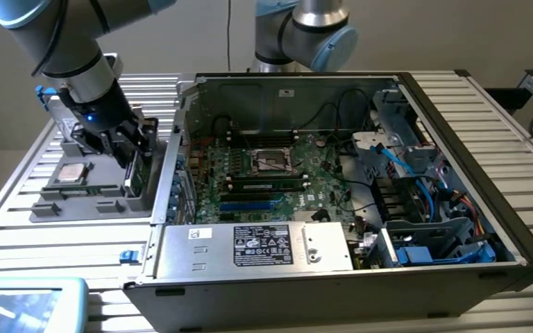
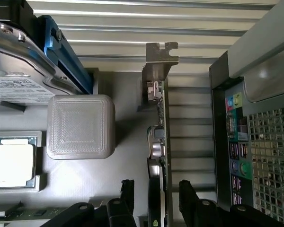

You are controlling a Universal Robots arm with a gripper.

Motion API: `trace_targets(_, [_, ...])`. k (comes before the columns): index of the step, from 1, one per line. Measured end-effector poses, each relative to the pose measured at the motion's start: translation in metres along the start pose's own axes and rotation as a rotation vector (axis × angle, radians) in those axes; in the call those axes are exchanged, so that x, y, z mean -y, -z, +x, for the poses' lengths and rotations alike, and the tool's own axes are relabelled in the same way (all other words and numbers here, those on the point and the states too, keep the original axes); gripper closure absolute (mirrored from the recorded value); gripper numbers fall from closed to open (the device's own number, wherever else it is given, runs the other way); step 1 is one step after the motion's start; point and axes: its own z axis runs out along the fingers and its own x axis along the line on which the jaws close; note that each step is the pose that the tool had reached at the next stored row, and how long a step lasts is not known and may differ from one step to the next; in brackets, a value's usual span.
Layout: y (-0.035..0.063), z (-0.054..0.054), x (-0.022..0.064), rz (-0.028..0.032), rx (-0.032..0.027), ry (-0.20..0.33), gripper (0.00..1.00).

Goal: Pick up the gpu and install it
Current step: 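Pick up the gpu and move the gpu toward the slot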

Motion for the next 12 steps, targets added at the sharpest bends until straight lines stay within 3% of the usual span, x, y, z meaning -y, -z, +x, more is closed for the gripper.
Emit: trace_targets(12, [-0.0052,0.0000,0.0006,0.0000,0.0000,0.000,0.48])
